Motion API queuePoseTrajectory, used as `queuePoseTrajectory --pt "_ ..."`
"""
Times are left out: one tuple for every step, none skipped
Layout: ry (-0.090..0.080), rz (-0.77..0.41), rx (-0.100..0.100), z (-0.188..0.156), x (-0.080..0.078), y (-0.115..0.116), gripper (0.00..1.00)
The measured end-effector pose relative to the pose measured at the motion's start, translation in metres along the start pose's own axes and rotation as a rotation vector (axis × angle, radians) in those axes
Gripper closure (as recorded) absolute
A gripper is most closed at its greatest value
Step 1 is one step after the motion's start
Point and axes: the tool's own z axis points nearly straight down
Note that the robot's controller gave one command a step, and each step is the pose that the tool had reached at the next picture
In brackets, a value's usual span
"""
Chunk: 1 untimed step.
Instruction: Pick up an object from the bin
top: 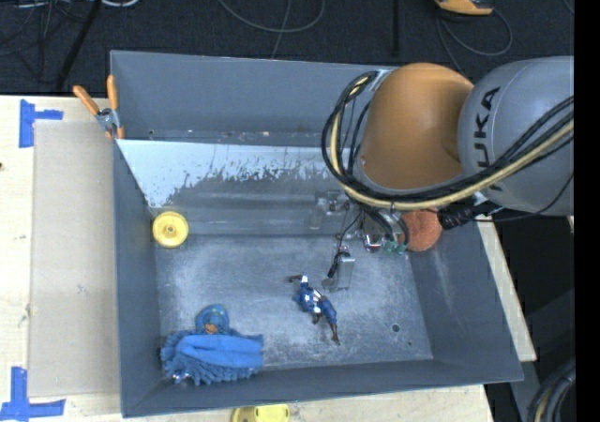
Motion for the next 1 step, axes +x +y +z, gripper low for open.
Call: queuePoseTrajectory --pt "-0.007 0.001 0.0 -0.0047 -0.0013 -0.0003 0.0"
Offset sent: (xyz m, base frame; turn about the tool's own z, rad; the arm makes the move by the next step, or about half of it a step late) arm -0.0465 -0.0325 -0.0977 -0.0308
